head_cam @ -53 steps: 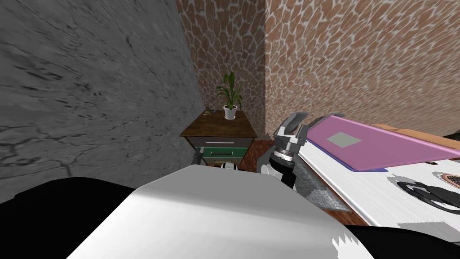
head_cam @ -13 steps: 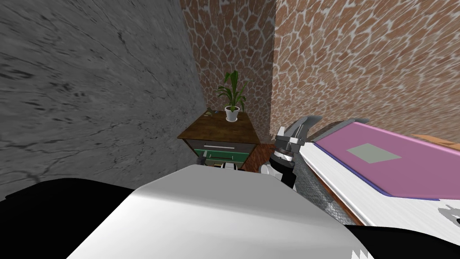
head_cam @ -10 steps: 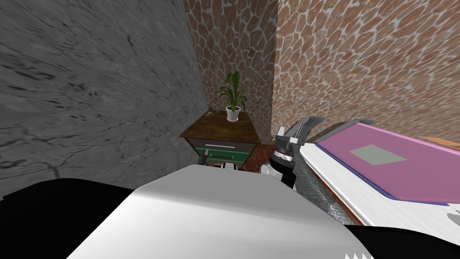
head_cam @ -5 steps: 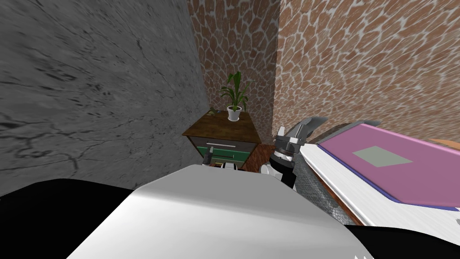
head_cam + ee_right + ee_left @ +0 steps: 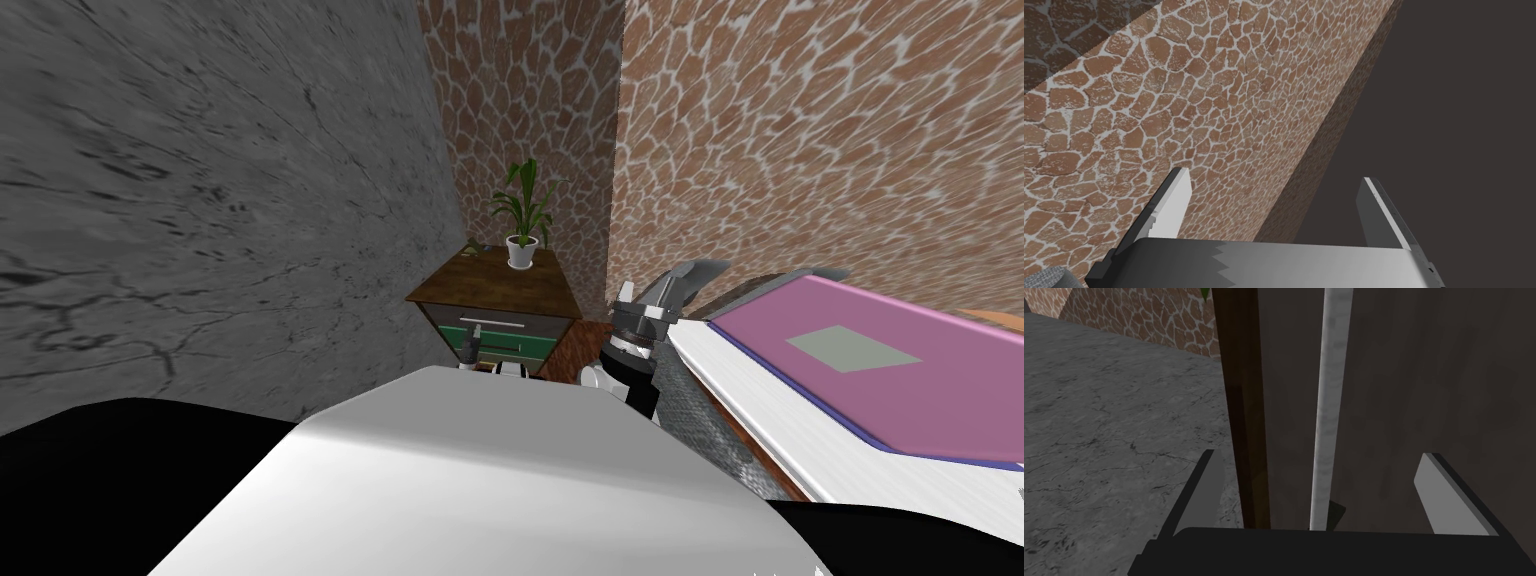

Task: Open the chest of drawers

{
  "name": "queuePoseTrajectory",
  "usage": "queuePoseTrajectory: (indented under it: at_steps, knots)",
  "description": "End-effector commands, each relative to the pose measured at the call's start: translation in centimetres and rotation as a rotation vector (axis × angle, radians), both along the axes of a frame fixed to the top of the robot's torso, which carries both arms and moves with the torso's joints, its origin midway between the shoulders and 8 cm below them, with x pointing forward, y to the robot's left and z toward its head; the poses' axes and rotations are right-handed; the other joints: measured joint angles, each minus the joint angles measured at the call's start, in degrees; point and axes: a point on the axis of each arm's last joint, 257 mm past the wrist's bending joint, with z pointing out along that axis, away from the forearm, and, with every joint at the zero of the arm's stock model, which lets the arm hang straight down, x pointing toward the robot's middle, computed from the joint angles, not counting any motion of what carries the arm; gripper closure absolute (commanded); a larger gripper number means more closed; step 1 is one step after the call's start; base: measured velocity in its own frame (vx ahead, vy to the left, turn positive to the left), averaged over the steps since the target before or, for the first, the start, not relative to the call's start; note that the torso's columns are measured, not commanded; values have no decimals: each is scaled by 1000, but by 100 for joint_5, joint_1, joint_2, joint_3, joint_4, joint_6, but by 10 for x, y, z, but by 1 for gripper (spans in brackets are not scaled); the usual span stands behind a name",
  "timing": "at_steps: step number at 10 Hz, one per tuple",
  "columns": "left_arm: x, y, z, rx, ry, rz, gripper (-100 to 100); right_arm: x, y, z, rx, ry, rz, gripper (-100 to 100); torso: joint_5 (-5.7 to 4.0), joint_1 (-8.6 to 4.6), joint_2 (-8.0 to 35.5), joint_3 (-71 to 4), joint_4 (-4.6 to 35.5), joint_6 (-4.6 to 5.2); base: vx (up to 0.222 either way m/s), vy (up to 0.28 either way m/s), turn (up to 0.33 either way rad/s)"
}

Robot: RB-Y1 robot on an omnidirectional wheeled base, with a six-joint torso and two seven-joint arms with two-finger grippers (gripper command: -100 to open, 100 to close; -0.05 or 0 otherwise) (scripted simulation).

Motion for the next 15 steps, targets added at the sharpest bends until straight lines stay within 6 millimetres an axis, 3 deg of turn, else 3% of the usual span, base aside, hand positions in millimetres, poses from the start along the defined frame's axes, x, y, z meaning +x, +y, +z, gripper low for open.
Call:
queuePoseTrajectory:
  at_steps: [1, 6, 7, 8, 12, 15]
  knots:
    - [13, -2, 6, 0, 0, -4, -100, 0, 0, 0, 0, 0, 0, 0, 0, 0, 2, 1, 1, 1, -20, 4, 5]
    - [44, -9, 21, 0, 0, -13, -100, 0, 0, 0, 0, 0, 0, 0, 0, -2, 0, 0, 0, 0, -23, 5, 18]
    - [38, -8, 18, 0, -2, -12, -100, 0, 0, 0, 0, 0, 0, 0, 0, -2, 0, 0, 0, 1, -12, 2, 3]
    - [27, -5, 12, 0, 0, -8, 100, 0, 0, 0, 0, 0, 0, 0, 0, -3, -4, -2, -1, 0, 19, -4, -45]
    - [5, -1, 2, 0, 0, -1, 100, 0, 0, 0, 0, 0, 0, 0, -1, -5, 4, 4, 0, 1, 30, -4, -21]
    - [18, -5, 10, -2, -4, -8, 100, 0, 0, 0, 0, 0, 0, 0, 1, -5, 11, 6, -1, 2, -58, 5, 18]
